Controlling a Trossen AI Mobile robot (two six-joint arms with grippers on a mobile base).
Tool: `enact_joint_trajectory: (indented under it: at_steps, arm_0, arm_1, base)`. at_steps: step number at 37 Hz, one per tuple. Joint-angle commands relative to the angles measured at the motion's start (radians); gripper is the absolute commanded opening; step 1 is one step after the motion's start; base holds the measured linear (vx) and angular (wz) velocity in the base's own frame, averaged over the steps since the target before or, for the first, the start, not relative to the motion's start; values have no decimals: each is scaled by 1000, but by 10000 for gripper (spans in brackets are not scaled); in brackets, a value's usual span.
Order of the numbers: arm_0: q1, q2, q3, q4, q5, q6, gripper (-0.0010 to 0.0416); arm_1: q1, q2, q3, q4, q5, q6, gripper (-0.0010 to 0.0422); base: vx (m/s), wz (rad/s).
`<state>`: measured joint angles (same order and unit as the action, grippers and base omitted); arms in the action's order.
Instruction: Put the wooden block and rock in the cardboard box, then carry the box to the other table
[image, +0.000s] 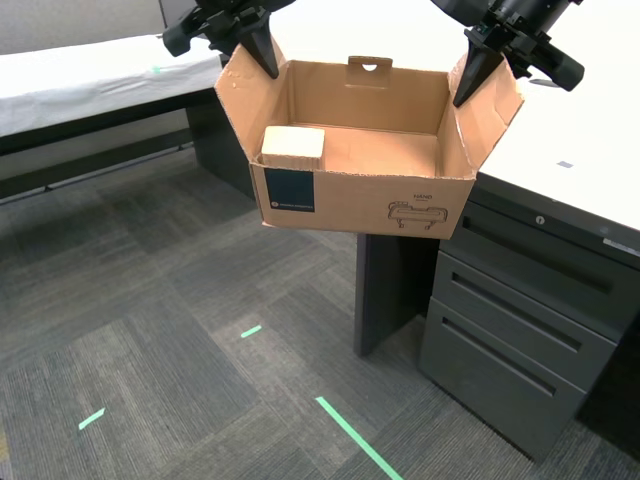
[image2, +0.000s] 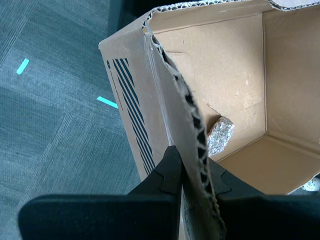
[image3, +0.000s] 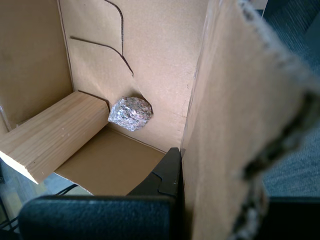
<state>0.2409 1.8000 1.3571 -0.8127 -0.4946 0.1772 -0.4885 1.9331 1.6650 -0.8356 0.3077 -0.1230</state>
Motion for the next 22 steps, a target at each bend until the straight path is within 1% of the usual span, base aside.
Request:
enact_joint_trajectory:
  at_steps: [1, 7, 11, 14, 22]
  arm_0:
    - [3, -1, 1, 32, -29, -2, -1]
    - [3, 0, 2, 42, -31, -2, -1]
    - [3, 0, 5, 46, -31, -8, -1]
    - [3, 0, 5, 53, -30, -7, -1]
    - [3, -1, 3, 58, -30, 8, -1]
  arm_1:
    - [-5, -2, 2, 8, 37, 0, -1]
    - [-5, 6, 2, 8, 37, -2, -1]
    - [-5, 13, 1, 8, 37, -16, -1]
    - [-5, 19, 1, 7, 37, -18, -1]
    - [-5, 19, 1, 6, 37, -14, -1]
  base:
    - [0, 0]
    - [0, 0]
    - [8, -15]
    - [23, -29]
    - [65, -14]
